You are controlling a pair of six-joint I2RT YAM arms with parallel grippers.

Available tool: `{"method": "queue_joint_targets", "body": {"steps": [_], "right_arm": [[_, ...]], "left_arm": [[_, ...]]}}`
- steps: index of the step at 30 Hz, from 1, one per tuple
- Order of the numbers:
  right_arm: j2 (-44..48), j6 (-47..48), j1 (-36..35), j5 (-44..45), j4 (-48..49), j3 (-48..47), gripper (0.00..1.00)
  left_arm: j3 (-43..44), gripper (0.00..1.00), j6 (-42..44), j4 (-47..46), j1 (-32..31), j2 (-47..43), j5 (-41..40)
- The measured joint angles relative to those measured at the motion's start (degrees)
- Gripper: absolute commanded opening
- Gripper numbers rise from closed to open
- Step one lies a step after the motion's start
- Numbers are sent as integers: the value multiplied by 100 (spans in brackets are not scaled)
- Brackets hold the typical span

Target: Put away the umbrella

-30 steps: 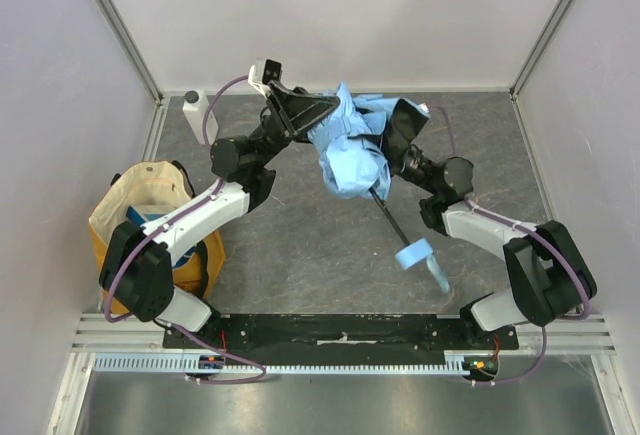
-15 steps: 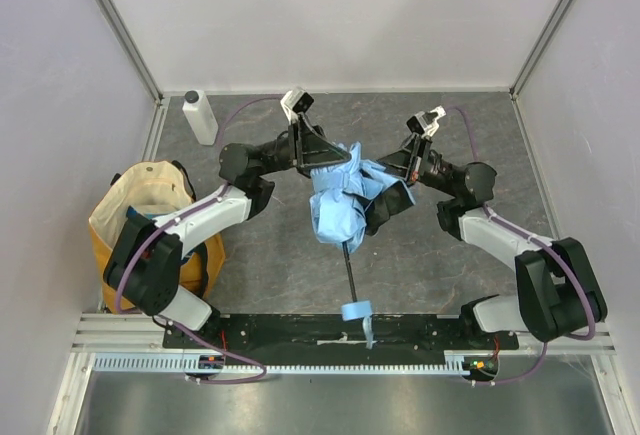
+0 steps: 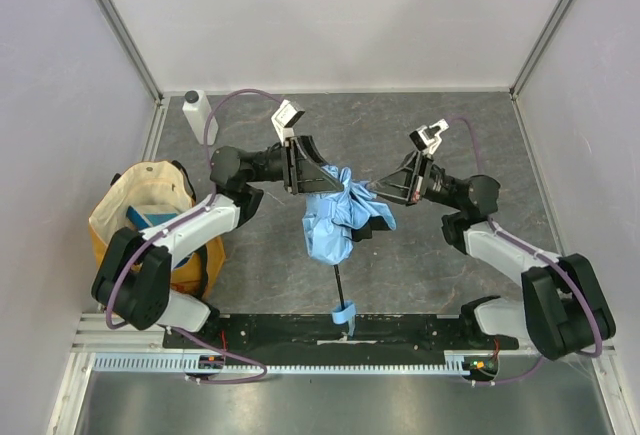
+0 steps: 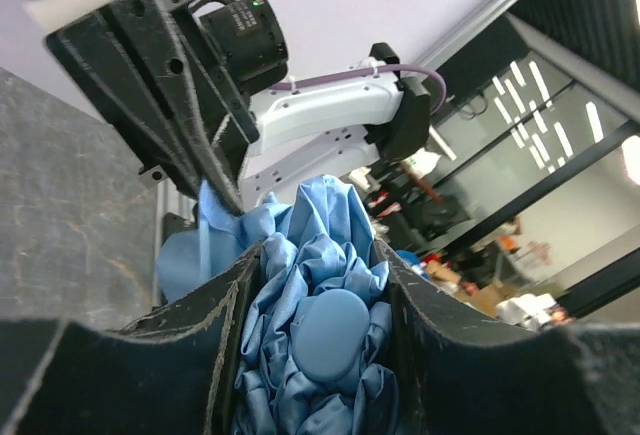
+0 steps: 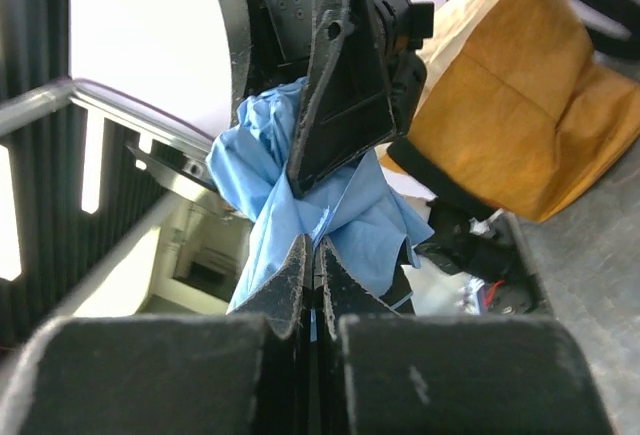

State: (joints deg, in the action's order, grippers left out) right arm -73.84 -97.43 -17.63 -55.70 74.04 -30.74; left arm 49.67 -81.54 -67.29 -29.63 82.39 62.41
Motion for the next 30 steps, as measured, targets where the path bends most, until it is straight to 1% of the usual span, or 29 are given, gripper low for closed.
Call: {"method": "queue_joint_targets", "body": {"steps": [3,7,11,13,18,21,25,30], "right_arm": [[407,708,7,7,-138,114,0],[1224,1864,13,92,-798,197,0],[1563,2315,11,245,-1067,413,0],[1604,2389,11,339,-1228,474,0],[1690,2424,11,407,-1399,494,0],[1799,2535,11,409,-1694,487,0],[1976,3008,11,389,-2533,254,0],[2153,3895,-13,380,-3958,-260,0]], "left_arm": [[-44,2,535,107,2,-133,85],[-321,2,894,-24,4,-238,70],[-542,2,1217,-28,4,-350,13],[-579,2,1449,177,7,-424,-13],[-573,2,2496,1419,4,-791,-278],[-444,2,3292,2514,2,-1086,-562],[-229,2,3917,3606,2,-1250,-920],[-105,2,4232,4476,2,-1259,-1373]]}}
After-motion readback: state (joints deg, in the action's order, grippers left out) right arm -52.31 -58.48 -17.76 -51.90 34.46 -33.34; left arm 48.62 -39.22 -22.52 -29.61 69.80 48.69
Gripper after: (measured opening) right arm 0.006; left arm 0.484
